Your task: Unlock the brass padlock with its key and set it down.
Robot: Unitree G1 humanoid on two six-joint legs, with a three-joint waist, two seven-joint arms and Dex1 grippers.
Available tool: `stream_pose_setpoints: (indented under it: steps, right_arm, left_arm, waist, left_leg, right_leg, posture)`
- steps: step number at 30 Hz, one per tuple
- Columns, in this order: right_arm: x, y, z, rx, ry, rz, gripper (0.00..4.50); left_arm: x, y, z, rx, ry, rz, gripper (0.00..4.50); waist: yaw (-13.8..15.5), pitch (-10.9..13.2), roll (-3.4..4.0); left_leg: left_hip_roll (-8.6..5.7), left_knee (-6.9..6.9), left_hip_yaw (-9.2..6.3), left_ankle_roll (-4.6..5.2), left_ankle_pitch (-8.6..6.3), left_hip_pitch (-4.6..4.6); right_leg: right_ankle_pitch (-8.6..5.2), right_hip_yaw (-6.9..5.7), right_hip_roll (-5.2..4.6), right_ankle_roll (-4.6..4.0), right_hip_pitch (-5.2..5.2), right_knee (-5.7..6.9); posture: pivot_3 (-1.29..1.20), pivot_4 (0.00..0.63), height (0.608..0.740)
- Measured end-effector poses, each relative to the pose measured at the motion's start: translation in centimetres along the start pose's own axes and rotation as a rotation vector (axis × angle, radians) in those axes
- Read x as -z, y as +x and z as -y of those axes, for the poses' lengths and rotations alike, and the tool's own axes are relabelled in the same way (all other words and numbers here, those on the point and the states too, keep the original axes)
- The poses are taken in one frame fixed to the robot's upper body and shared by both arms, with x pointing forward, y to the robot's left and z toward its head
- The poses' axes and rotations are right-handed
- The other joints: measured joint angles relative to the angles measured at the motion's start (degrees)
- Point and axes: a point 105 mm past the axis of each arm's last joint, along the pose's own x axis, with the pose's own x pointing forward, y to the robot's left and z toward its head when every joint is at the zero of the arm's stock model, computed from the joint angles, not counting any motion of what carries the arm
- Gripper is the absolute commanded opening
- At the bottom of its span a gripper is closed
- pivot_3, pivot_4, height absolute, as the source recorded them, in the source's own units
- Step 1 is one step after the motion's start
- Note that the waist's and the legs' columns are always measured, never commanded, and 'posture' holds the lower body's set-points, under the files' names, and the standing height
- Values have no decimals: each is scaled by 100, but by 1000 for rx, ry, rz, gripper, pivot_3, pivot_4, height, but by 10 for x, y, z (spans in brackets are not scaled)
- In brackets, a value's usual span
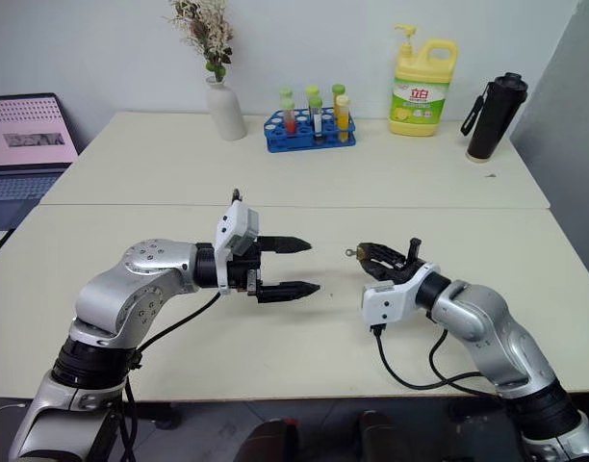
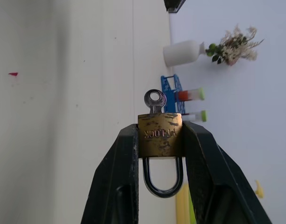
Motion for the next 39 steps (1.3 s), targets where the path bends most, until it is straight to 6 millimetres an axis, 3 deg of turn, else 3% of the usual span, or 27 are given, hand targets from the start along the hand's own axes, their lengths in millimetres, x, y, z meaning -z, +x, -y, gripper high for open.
stream_pose_setpoints:
  steps: [11, 19, 23, 33, 34, 39]
  right_arm:
    - [-9, 6, 10, 57, -50, 91, 924]
    - [-13, 9, 15, 64, -76, 131, 924]
    - [-15, 11, 13, 63, -72, 147, 924]
    - [-17, 11, 12, 62, -67, 158, 924]
    - [-17, 11, 12, 60, -67, 158, 924]
    - [-17, 11, 11, 53, -62, 159, 924]
  left_arm:
    - [-5, 17, -12, 1, -54, 52, 4500]
    - [-8, 19, -19, 2, -70, 59, 4500]
    - [-12, 22, -19, 12, -75, 67, 3553]
    - [-16, 26, -20, 20, -79, 82, 244]
    - [-15, 26, -20, 19, -81, 82, 37]
    - [-14, 26, -21, 19, -89, 83, 0]
  waist:
    - [0, 0, 0]
    - [2, 0, 0]
    - [3, 0, 0]
    - [3, 0, 0]
    - [2, 0, 0]
    - [2, 0, 0]
  left_leg:
    - [0, 2, -4, 1, 0, -2]
    - [0, 3, -5, 1, 0, -2]
    - [0, 2, -5, 1, 0, -2]
    - [1, 3, -5, 1, 0, -1]
    - [0, 3, -5, 1, 0, -2]
    - [1, 3, -5, 0, 0, -2]
  right_leg:
    - [3, 2, 1, -5, 1, 1]
    - [5, 2, 1, -8, 0, 2]
    - [5, 3, 1, -9, 0, 2]
    - [5, 4, 1, -10, 0, 2]
    - [6, 3, 1, -10, 1, 2]
    - [6, 3, 0, -11, 0, 3]
  posture:
    - [0, 150, 740]
    - [0, 150, 740]
    - [0, 150, 740]
    - [0, 150, 740]
    - [0, 150, 740]
    - [0, 150, 740]
